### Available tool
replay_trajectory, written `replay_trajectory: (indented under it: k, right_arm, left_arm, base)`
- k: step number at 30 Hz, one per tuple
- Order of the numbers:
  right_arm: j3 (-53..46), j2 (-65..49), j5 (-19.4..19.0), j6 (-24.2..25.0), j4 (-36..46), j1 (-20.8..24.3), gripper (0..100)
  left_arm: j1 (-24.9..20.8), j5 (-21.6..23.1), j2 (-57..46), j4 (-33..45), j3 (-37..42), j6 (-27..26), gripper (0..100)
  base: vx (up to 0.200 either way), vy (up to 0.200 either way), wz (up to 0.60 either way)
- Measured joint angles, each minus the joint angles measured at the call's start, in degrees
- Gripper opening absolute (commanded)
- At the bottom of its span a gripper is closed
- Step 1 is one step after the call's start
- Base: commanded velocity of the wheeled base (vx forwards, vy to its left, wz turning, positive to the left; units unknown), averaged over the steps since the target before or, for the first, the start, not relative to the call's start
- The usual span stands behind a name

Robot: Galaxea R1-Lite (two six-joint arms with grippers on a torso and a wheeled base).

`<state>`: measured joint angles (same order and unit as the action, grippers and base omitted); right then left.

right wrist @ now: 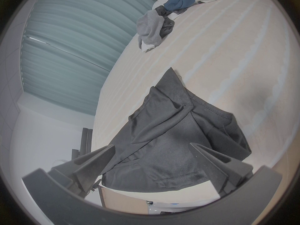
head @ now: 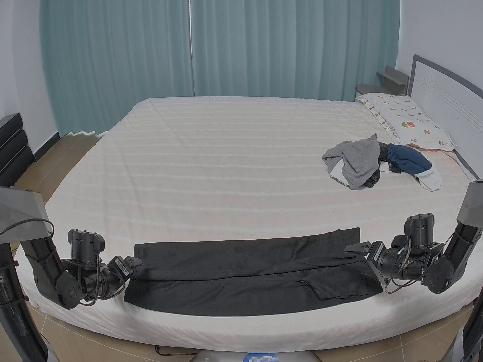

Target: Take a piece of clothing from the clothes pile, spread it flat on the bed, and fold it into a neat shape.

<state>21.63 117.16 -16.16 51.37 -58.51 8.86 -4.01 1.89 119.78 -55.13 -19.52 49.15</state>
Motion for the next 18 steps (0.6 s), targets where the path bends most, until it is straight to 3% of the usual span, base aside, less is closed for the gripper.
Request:
replay_trajectory:
  k: [6, 7, 18]
  right_arm:
    - [1.30, 0.32, 3.36, 0.96, 0.41, 0.45, 100]
    - [1.46, 0.34, 3.61, 1.28, 0.41, 0.65, 100]
    - [3.01, 0.84, 8.48, 3.18, 2.30, 3.69, 100]
  left_arm:
    - [-0.67, -0.34, 1.11, 1.16, -4.38, 2.57, 100]
    - [-0.89, -0.39, 1.35, 1.60, -5.01, 2.66, 0]
    - [-1.41, -0.89, 3.36, 2.19, -7.98, 2.94, 0]
  base:
    - [0.000, 0.000, 0.00]
    - [0.000, 0.000, 0.00]
    - [0.000, 0.000, 0.00]
